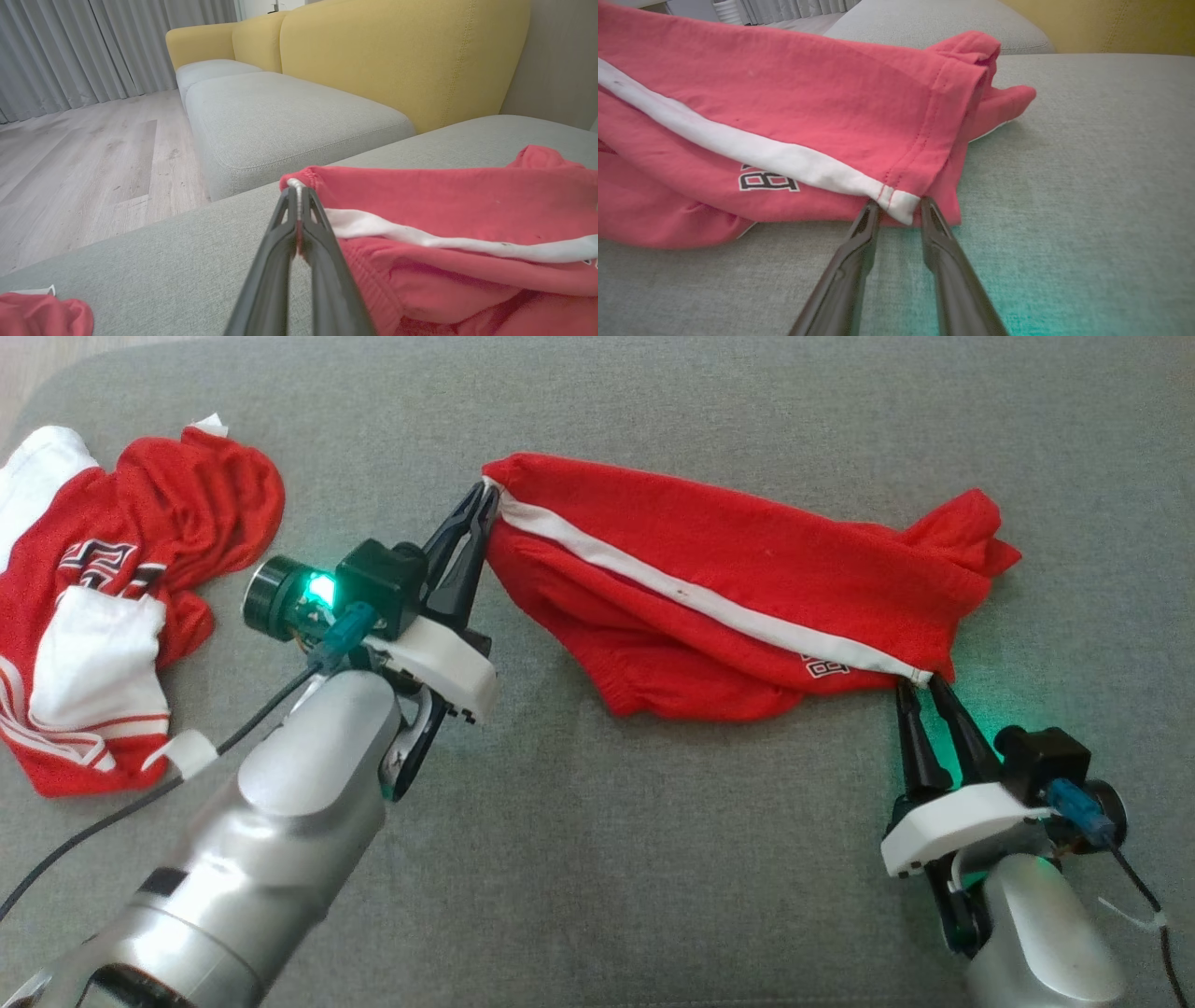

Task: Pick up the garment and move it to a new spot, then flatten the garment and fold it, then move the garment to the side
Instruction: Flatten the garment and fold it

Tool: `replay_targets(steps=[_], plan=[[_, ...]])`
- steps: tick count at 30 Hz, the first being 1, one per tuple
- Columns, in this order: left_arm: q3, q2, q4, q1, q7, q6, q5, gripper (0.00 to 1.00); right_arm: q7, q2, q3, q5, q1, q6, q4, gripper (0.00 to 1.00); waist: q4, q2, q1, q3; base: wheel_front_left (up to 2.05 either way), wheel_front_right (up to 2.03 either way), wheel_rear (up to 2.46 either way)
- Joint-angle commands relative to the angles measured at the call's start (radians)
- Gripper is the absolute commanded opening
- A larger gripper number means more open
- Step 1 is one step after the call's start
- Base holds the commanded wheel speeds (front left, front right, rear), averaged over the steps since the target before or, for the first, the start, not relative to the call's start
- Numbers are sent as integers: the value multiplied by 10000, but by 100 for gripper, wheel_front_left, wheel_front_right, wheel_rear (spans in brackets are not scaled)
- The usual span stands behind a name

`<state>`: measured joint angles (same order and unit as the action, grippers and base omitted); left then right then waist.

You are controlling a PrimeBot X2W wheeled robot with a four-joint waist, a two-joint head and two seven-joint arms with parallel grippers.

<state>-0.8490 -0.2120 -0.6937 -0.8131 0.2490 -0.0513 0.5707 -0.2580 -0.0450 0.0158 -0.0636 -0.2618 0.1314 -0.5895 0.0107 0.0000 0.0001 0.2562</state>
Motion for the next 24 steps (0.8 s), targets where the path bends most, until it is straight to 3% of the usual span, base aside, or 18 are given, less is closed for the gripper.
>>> replay_targets(steps=[1,2,3,4,5,6,14,24], plan=[[321,-218,223,-507,107,39,-16,0,-38,-66,164,85,-253,-7,231,35,11,0,-1,-8,0,0,0],[316,-213,223,-501,108,36,-11,0,-38,-65,170,101,-260,-7,249,31,20,0,-1,-13,0,0,0],[313,-210,224,-499,108,32,-6,0,-38,-65,165,135,-262,-7,315,18,26,0,-1,-16,0,0,0],[313,-210,224,-499,108,32,-6,0,-38,-65,165,135,-262,-7,315,18,26,0,-1,-16,0,0,0],[310,-209,221,-497,109,30,-4,0,-38,-64,155,167,-253,-7,378,2,29,0,-1,-23,0,0,0],[304,-209,214,-492,110,31,-5,0,-38,-63,161,195,-242,-7,451,0,29,0,-1,-40,0,0,0],[564,-284,654,-232,123,31,-130,0,-38,-59,-221,486,236,-7,1708,0,-104,0,-1,-728,0,0,0],[1688,-678,3378,268,126,312,-817,0,-38,-414,-1928,1065,321,-7,5700,0,-519,0,-1,-2270,0,0,0]])
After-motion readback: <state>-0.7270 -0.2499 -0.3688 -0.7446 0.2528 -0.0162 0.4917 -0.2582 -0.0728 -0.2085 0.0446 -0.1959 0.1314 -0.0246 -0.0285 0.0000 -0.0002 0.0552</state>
